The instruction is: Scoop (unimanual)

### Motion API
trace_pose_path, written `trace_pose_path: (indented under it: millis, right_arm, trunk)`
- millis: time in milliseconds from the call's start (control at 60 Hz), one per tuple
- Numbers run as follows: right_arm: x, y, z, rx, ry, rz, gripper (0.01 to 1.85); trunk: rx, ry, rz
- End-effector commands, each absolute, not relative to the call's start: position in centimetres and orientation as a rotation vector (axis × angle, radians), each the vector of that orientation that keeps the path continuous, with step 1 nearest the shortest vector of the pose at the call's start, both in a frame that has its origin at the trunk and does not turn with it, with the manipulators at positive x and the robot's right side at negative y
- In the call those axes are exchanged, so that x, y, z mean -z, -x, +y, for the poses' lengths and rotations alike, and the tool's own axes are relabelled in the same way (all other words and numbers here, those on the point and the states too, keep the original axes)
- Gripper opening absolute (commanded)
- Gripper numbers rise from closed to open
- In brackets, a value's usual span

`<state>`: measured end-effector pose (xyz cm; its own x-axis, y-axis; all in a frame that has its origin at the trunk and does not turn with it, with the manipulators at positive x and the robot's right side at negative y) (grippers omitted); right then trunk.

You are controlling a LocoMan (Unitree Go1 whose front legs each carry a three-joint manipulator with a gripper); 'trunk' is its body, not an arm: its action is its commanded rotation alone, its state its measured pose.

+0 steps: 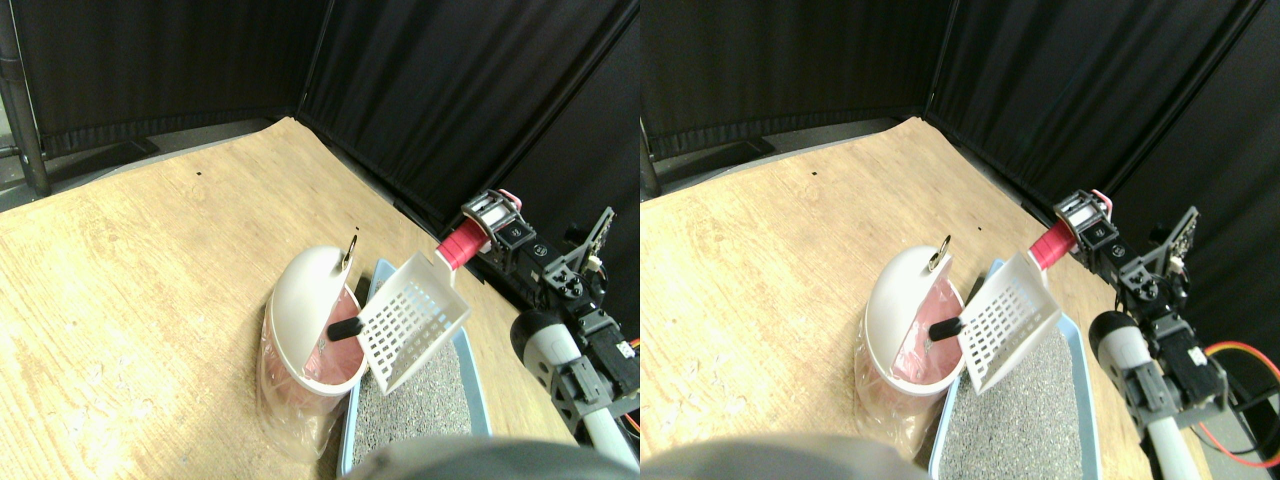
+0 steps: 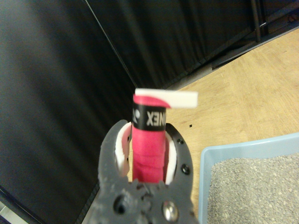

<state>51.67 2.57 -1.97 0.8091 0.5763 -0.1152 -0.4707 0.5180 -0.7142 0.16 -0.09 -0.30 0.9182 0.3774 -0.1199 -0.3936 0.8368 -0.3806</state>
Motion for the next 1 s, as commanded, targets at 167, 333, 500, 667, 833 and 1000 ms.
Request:
trace_pose_path:
  millis: [167, 333, 500, 667, 833, 1000]
  right_arm:
    - [1.5, -51.9, 3.0, -0.595, 0.797, -0.151, 0.06]
    - [2.0, -52.4, 2.6, -0.593, 0.776, -0.148, 0.13]
    - [2.5, -52.8, 1.8, -0.552, 0.695, -0.115, 0.06]
    - [3.0, -53.1, 0.5, -0.532, 0.605, -0.108, 0.06]
    - [3.5, -54.0, -1.6, -0.483, 0.430, -0.086, 0.06]
    - [3.9, -54.6, -4.2, -0.430, 0.311, -0.121, 0.06]
  trunk:
    - [-0.445, 0.504, 0.000]
    - [-0.435, 0.495, 0.006]
    - [-0.420, 0.484, 0.008]
    - [-0.401, 0.465, 0.015]
    - [-0.373, 0.438, 0.020]
    - [-0.336, 0.403, 0.030]
